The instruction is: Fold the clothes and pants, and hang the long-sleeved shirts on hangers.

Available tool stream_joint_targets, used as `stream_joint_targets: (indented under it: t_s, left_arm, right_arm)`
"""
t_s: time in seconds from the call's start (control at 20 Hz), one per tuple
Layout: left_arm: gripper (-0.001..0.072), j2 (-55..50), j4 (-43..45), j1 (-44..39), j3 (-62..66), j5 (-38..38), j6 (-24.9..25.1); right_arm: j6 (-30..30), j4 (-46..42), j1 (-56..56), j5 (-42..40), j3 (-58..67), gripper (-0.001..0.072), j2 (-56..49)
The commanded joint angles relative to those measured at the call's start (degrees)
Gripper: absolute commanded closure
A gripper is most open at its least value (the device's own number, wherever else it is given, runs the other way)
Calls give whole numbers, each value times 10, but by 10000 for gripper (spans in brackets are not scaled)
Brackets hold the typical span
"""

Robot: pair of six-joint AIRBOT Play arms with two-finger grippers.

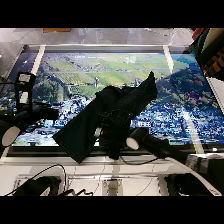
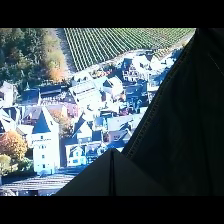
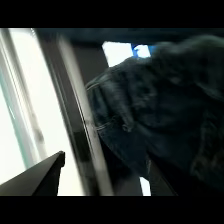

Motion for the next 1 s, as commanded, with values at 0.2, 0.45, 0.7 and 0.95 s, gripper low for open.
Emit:
stream_joint_targets:
  t_s: [0.2,0.45,0.7,0.95]
  left_arm:
    - [682,0,21,1,0,0,0]
    - [682,0,45,1,0,2,0]
    - [682,0,45,1,0,2,0]
    - [682,0,45,1,0,3,0]
  right_arm:
    - [-54,-114,47,-102,0,149,-53]
    - [-54,-109,46,-105,0,153,-67]
    - [-14,-123,46,-122,0,304,-82]
    - [12,-152,46,-148,0,314,-83]
